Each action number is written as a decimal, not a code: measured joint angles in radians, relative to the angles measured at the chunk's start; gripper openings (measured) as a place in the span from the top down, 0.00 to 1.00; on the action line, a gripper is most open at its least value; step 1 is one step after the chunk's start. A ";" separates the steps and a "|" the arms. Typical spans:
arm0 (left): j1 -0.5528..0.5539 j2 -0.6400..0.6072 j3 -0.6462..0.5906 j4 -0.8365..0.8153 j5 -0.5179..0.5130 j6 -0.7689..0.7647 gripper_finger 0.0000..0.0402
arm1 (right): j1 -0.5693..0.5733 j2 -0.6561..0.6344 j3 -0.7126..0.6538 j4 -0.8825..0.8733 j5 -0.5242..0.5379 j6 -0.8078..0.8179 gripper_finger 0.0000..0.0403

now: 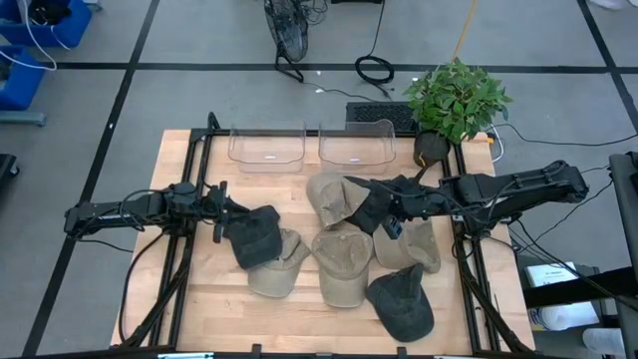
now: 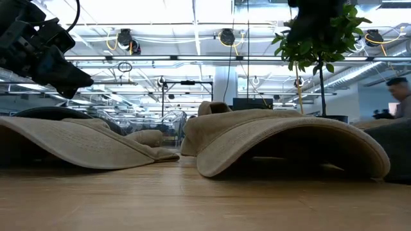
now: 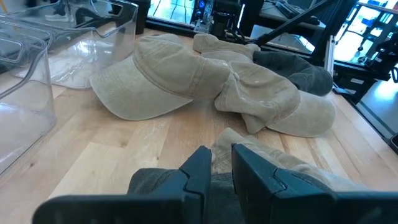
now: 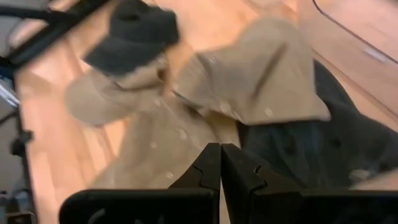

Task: Pick & Place hat
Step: Put the brown cap into the right transparent bin, then put the black cap into the left transparent bin

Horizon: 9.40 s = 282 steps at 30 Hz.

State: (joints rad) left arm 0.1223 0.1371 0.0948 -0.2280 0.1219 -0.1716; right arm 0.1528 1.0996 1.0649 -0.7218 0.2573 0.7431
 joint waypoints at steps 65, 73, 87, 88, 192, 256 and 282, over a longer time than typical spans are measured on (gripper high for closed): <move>0.000 0.000 0.000 0.000 -0.011 0.145 0.83 | 0.085 0.607 0.207 0.458 0.338 0.561 0.45; 0.000 0.000 0.000 0.001 -0.012 0.109 0.83 | 0.119 0.633 0.207 0.358 0.264 0.793 0.45; 0.000 0.000 0.000 0.146 -0.012 0.113 0.83 | 0.112 0.684 0.158 0.475 0.271 0.976 0.45; 0.000 0.000 0.000 0.170 -0.012 0.113 0.83 | 0.110 0.692 0.152 0.514 0.280 0.976 0.45; 0.001 0.028 0.000 0.197 -0.308 0.062 0.83 | -0.542 0.714 0.931 -0.121 0.009 -1.315 1.00; 0.000 0.029 0.000 0.239 -0.297 -0.062 0.83 | -0.375 0.401 0.381 0.147 0.105 -1.010 0.64; -0.119 0.291 0.261 0.005 -0.323 -0.039 0.83 | 0.133 0.444 0.220 0.105 0.292 0.168 1.00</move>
State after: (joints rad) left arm 0.0032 0.4286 0.3560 -0.2228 -0.2015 -0.2110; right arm 0.2858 1.5436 1.2850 -0.6165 0.5494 0.9115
